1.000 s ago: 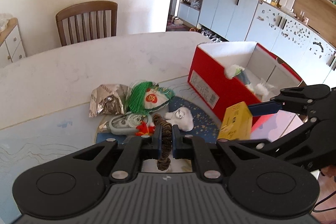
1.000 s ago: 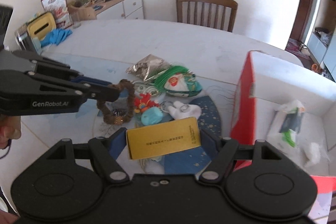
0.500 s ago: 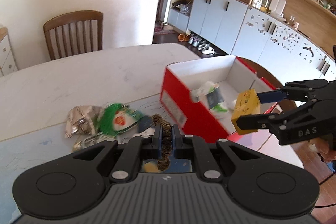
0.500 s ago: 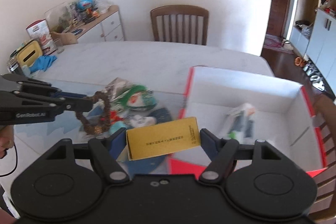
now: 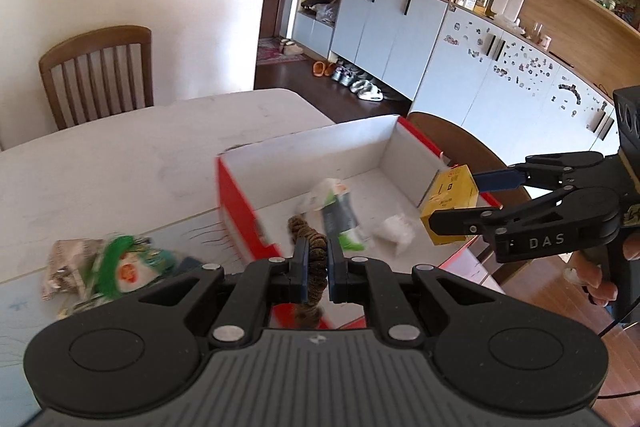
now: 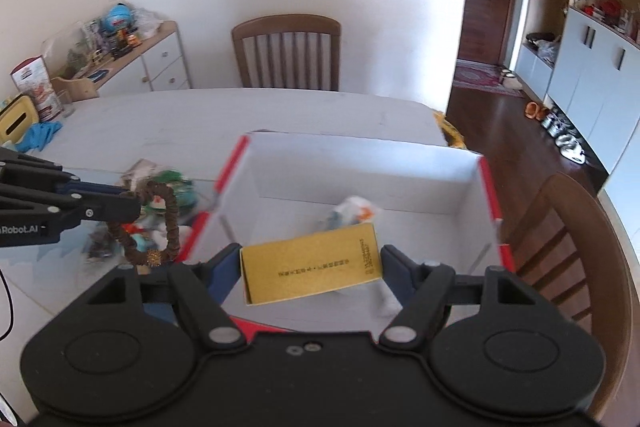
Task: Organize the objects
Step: 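Carry the beaded string and yellow box with both tools into the red box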
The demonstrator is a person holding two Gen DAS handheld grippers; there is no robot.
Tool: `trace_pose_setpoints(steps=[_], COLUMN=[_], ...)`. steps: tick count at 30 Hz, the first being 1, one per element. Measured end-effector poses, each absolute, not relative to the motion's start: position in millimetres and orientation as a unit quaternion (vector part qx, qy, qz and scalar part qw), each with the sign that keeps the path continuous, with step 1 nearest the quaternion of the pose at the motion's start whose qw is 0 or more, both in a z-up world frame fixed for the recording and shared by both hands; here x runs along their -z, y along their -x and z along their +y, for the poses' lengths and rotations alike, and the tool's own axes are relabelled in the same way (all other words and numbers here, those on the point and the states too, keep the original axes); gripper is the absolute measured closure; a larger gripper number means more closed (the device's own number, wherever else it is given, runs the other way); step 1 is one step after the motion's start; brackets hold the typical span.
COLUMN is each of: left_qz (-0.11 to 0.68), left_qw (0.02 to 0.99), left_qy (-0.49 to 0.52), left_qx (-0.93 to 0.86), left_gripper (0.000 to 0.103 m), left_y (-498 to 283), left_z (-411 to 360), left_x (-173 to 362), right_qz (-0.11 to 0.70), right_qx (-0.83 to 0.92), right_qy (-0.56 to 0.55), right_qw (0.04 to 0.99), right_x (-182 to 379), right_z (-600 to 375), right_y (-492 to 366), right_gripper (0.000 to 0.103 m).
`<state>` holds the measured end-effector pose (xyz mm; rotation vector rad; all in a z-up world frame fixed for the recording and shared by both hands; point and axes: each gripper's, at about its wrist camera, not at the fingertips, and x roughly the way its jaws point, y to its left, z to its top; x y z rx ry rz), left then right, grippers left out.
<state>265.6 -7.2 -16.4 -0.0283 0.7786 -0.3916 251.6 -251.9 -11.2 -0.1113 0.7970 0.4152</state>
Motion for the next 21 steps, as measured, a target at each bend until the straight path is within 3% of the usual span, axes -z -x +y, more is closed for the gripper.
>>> trace_pose_setpoints(steps=[21], left_qz=[0.461], left_qw=[0.876], left_qy=[-0.026], left_qx=[0.142], left_gripper=[0.094], left_y=[-322], left_z=[-94], left_x=[79], right_qz=[0.436], right_qx=[-0.221], right_qy=[0.073], right_qw=[0.87], right_x=[57], right_z=[-311], right_y=[-326], right_gripper=[0.029])
